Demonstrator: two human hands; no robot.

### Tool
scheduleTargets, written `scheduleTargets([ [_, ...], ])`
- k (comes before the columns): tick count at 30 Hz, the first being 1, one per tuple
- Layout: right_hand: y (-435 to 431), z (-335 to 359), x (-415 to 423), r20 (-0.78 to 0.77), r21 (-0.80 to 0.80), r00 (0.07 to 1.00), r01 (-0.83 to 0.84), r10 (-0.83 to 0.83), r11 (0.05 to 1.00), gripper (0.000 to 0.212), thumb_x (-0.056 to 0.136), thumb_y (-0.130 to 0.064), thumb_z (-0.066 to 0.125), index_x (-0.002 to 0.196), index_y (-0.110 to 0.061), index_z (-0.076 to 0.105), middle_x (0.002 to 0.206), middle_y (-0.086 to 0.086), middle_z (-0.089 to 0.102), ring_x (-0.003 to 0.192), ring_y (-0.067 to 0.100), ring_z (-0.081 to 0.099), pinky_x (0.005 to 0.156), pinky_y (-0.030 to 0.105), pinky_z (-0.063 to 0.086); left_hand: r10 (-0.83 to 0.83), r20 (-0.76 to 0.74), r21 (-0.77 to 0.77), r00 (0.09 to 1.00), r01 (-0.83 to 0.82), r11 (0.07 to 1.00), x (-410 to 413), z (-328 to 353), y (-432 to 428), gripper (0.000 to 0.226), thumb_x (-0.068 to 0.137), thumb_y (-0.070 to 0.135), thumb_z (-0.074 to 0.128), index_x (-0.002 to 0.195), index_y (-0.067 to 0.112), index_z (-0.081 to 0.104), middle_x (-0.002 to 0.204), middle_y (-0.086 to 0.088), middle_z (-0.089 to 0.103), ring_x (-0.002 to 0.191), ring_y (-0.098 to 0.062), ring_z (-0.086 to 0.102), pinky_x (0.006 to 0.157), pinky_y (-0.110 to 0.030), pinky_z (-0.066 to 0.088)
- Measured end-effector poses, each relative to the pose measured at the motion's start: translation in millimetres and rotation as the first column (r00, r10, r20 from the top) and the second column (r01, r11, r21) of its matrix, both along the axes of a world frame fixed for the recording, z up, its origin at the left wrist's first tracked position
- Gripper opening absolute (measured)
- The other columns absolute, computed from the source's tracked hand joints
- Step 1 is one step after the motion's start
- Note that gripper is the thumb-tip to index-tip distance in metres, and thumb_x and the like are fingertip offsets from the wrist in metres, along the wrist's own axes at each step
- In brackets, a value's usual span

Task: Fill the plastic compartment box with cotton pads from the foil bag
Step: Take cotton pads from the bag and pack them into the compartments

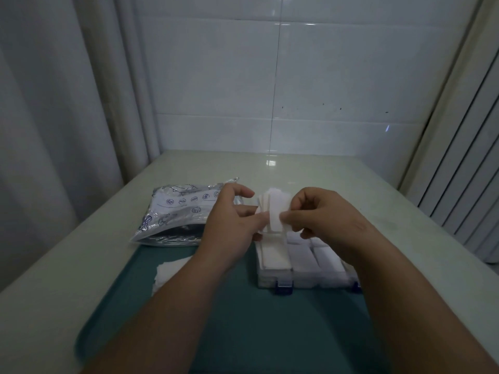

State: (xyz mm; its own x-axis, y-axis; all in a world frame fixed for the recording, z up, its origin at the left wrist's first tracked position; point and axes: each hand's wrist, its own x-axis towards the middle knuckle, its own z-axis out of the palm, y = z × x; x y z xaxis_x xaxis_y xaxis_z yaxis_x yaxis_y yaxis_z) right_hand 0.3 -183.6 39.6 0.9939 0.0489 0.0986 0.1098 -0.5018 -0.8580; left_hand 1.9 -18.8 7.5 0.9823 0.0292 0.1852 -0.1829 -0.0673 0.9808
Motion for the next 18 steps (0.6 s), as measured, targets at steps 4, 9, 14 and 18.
scheduleTargets([
  [4, -9, 6, -1, -0.052, 0.052, 0.999, -0.012, 0.015, 0.999, 0.013, 0.08, -0.01, 0.073, 0.076, -0.009, 0.061, 0.066, 0.002, 0.064, 0.063, 0.014, 0.057, 0.063, 0.029, 0.052, -0.032, 0.018, -0.036, 0.999, 0.032, 0.999, -3, 1, -5, 0.031, 0.086, 0.004, 0.069, 0.101, 0.02, 0.047, 0.095, -0.012, 0.07, 0.073, -0.021, 0.069, 0.062, -0.031, 0.059],
  [9, -25, 13, -5, -0.12, 0.034, 0.992, -0.037, 0.041, 0.999, 0.012, 0.079, -0.007, 0.074, 0.08, -0.005, 0.061, 0.071, 0.008, 0.069, 0.062, 0.016, 0.063, 0.066, 0.03, 0.057, -0.029, 0.126, 0.185, 0.992, 0.006, 0.983, -6, -2, -17, 0.017, 0.088, 0.021, 0.069, 0.083, 0.017, 0.053, 0.079, -0.003, 0.065, 0.066, -0.015, 0.064, 0.065, -0.036, 0.059],
  [14, -32, 15, -6, -0.193, -0.045, 0.981, -0.046, 0.036, 0.998, 0.008, 0.084, -0.004, 0.07, 0.087, -0.005, 0.062, 0.074, 0.012, 0.069, 0.057, 0.015, 0.066, 0.064, 0.029, 0.059, -0.015, 0.219, 0.476, 0.976, -0.093, 0.874, -6, -6, -25, 0.016, 0.084, 0.032, 0.07, 0.081, 0.025, 0.055, 0.073, 0.011, 0.061, 0.065, -0.005, 0.056, 0.066, -0.03, 0.051],
  [18, -36, 14, -6, -0.219, -0.123, 0.975, -0.052, 0.024, 0.991, 0.008, 0.085, -0.002, 0.067, 0.086, -0.01, 0.066, 0.08, 0.014, 0.071, 0.062, 0.017, 0.068, 0.066, 0.031, 0.06, -0.082, 0.234, 0.618, 0.969, -0.083, 0.781, -8, -6, -28, 0.009, 0.089, 0.038, 0.063, 0.092, 0.031, 0.059, 0.078, 0.012, 0.062, 0.076, -0.008, 0.058, 0.07, -0.029, 0.05],
])
